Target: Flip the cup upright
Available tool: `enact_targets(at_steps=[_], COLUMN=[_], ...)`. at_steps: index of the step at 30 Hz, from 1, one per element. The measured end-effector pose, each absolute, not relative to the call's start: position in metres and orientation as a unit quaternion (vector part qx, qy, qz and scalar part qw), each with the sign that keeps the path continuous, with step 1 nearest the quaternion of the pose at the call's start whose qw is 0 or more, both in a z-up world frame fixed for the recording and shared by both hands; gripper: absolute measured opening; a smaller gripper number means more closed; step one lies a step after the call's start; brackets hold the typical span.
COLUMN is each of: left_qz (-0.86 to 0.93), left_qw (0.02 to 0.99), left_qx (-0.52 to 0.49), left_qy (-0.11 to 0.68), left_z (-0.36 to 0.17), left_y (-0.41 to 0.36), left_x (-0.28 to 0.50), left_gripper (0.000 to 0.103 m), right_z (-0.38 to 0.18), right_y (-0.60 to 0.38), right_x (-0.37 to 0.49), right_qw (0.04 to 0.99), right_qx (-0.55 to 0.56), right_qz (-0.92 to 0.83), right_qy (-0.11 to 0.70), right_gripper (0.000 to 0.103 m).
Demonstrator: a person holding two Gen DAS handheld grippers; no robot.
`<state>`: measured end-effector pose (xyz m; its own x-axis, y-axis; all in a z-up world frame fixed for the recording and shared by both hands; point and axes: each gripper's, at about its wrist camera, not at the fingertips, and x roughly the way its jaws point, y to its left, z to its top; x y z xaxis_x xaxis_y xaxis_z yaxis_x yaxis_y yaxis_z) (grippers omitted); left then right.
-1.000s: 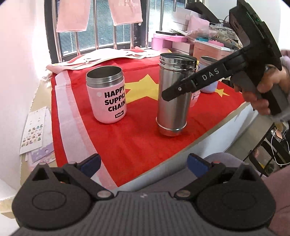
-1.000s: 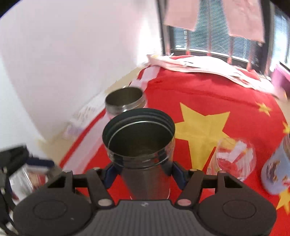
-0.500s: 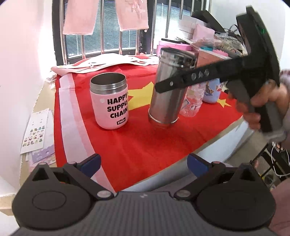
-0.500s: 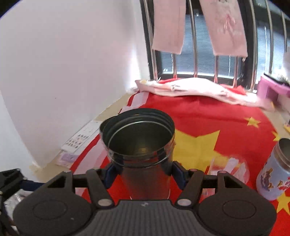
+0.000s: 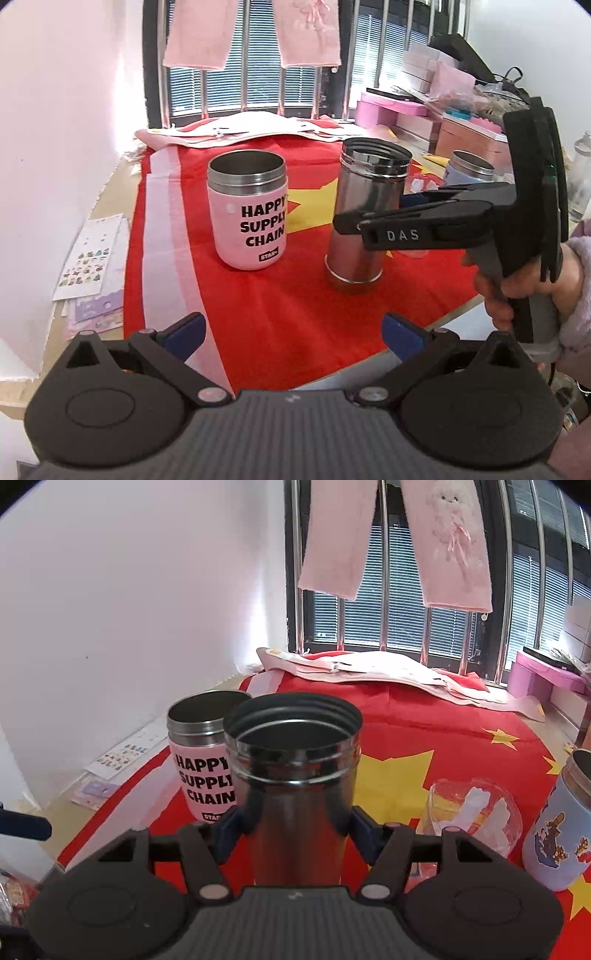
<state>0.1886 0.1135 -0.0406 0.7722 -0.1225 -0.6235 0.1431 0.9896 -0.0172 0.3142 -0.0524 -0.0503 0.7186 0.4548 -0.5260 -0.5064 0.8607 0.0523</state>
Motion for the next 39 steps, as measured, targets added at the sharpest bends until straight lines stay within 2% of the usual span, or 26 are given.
enact_targets(at_steps=[1,2,3,10,11,26,33,39], left_qz=[-0.067,-0.063,-0.06,-0.03,-0.026,0.019,0.029,0.027], left_qw=[0.942,0.943,0.944,0.955,0.958,0.993,0.995,0.994], left_qx=[0.016,0.016,0.017,0.012,0.01,0.013,0.01,-0.002], left_qy=[0.328,0.326,0.324,0.295,0.287,0.114,0.095,0.101], left_z=[-0.04,-0.039,-0.038,-0.028,-0.026,0.011,0.01,0.003], left_y=[0.113,0.111,0.11,0.1,0.097,0.026,0.009,0.017], left_x=[0.187,0.184,0.182,0.151,0.144,0.02,0.01,0.01], left_gripper=[0.103,0.103,0.103,0.103,0.103,0.103,0.103,0.103], right_z=[-0.05,-0.049,-0.047,-0.018,-0.014,0.016,0.023,0.019], right_y=[-0.053,-0.055,-0.057,-0.086,-0.092,-0.192,-0.209,-0.209], right_x=[0.311,0.307,0.301,0.25,0.241,0.081,0.052,0.056], right_qw=[0.926,0.928,0.931,0.943,0.945,0.973,0.979,0.979], right_qx=[-0.047,-0.044,-0.043,-0.03,-0.028,-0.01,-0.015,-0.014], right_qz=[0.261,0.261,0.263,0.272,0.271,0.21,0.193,0.19], right_qy=[0.267,0.261,0.25,0.189,0.183,0.098,0.064,0.072], right_gripper=[0.069,0.083,0.091,0.098,0.103,0.103,0.103,0.103])
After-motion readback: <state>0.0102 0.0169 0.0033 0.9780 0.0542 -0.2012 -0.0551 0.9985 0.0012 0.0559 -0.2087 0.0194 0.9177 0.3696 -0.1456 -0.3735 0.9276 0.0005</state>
